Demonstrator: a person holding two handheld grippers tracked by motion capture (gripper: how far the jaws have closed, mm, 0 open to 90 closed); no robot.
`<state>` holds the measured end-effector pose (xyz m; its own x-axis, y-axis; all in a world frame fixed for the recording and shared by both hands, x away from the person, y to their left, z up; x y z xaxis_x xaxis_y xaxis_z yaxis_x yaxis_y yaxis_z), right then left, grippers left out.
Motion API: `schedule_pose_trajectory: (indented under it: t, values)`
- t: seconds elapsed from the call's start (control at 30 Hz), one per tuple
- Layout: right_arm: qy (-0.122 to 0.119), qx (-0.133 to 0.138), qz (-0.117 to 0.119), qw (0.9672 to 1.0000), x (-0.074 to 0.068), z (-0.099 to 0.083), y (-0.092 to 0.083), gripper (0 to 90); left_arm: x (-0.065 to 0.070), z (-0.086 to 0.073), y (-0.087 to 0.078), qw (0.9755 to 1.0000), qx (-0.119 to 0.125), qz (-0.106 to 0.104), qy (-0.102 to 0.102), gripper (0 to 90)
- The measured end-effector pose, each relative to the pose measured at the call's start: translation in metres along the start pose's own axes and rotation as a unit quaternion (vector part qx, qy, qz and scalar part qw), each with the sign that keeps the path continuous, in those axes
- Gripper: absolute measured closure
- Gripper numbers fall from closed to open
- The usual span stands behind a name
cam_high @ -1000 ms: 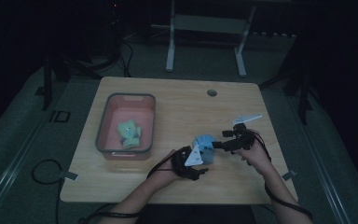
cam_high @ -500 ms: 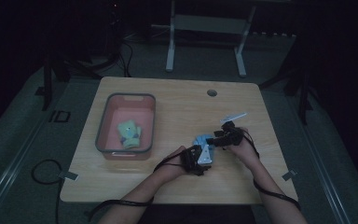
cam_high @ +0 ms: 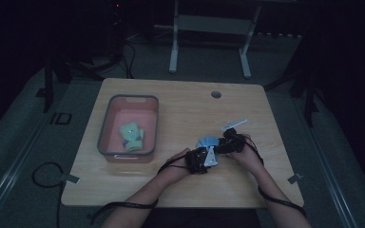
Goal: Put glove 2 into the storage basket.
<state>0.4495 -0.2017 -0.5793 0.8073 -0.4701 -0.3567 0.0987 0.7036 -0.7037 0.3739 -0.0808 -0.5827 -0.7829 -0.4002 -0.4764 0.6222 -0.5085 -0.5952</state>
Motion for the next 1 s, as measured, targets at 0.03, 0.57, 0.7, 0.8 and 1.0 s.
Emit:
schedule_pose_trajectory:
  t: [0.03,0.57,0.7,0.8,1.0]
  values:
    - [0.004,0.003,0.02,0.9998,-0.002,0.0,0.001,57.4,0.0,0.0,0.0,1.0,0.0,-0.002,-0.003,70.2]
    - [0.018,0.016,0.061,0.9978,-0.014,0.013,0.004,76.6,-0.015,-0.002,-0.019,0.9996,-0.022,-0.015,0.002,74.3]
    - [0.008,0.025,0.062,0.9977,-0.023,0.026,0.001,76.6,-0.026,0.001,-0.035,0.9997,-0.023,-0.003,0.005,74.4]
    - [0.003,0.028,0.062,0.9977,-0.027,0.031,0.0,76.6,-0.033,0.003,-0.043,0.9997,-0.023,0.001,0.004,74.3]
    - [-0.011,0.035,0.059,0.9976,-0.039,0.049,-0.006,76.6,-0.042,0.006,-0.056,0.9997,-0.022,0.009,0.005,74.3]
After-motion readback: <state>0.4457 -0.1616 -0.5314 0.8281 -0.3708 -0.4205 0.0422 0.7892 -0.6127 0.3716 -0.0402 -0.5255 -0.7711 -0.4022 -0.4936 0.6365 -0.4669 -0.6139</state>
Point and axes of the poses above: each handheld gripper's, and its own axes: y roughly forward along the jaws, z roughly out of its top, x roughly to its right, the point moved 5 cm from there along y, roughly forward along the jaws, and after that the axes turned 15 degrees about z, right-handed, at the moved point
